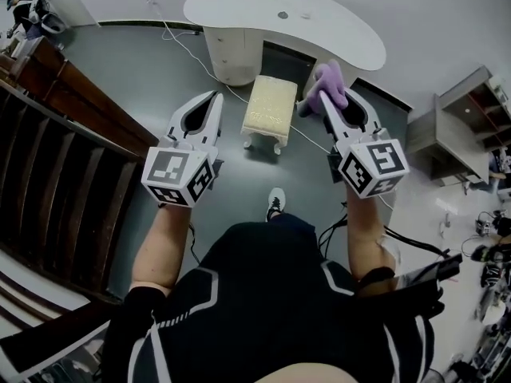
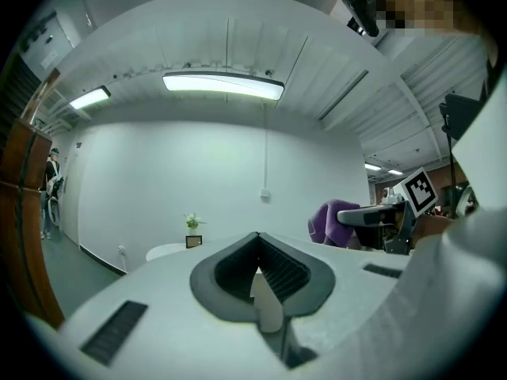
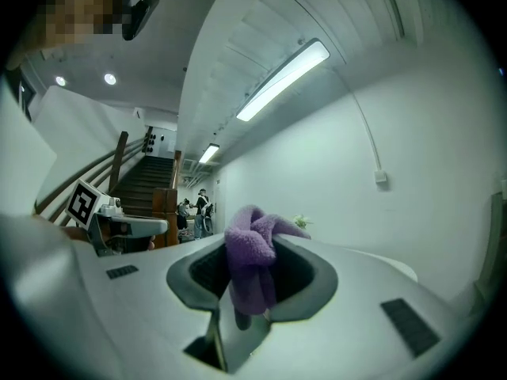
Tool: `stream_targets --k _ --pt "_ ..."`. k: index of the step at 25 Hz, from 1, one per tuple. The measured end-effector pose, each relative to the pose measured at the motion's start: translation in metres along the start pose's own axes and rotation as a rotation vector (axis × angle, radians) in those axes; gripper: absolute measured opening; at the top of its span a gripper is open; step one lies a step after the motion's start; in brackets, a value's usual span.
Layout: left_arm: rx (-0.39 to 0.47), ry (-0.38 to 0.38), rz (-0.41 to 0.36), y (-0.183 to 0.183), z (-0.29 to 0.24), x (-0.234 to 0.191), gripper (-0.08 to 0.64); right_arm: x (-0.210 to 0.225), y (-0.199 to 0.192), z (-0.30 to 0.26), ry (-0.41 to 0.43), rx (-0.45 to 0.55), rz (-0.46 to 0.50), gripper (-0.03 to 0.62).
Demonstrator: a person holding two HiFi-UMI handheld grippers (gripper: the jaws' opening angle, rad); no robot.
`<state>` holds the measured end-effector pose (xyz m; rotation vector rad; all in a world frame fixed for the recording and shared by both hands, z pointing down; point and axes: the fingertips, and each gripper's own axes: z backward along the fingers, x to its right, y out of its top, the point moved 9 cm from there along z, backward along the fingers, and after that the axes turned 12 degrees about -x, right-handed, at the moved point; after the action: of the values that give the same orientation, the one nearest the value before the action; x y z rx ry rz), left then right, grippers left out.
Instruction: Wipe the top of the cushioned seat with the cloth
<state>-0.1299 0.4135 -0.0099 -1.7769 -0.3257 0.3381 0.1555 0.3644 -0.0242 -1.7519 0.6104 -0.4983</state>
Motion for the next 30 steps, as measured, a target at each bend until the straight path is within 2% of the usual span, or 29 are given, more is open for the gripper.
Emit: stream_targets --k 5,11,17,23,30 --pt "-0.014 0.006 0.015 0.016 -0.060 -0.006 0.003 0.054 0.010 -0.033 0.012 -0.005 -0.008 0.121" --pt "-0.047 -0.026 -0.015 0.030 -0.137 -0.002 0.003 0.115 0.010 -0.062 0.018 -0.004 -0.039 0.120" --pt "-0.077 -0.025 -0.035 0.037 -0.196 0.000 0.003 0.166 0.007 -0.082 0.031 -0.014 -0.048 0.121" --pt "-0.125 -0.020 -0.040 0.030 -0.228 -0.016 0.003 0.180 -0.001 -0.114 0.062 -0.035 -0.060 0.121" --pt "-0.153 -0.056 -0.032 0.018 -0.262 -0.067 0.003 0.168 -0.007 -0.171 0.069 -0.090 -0.076 0.120"
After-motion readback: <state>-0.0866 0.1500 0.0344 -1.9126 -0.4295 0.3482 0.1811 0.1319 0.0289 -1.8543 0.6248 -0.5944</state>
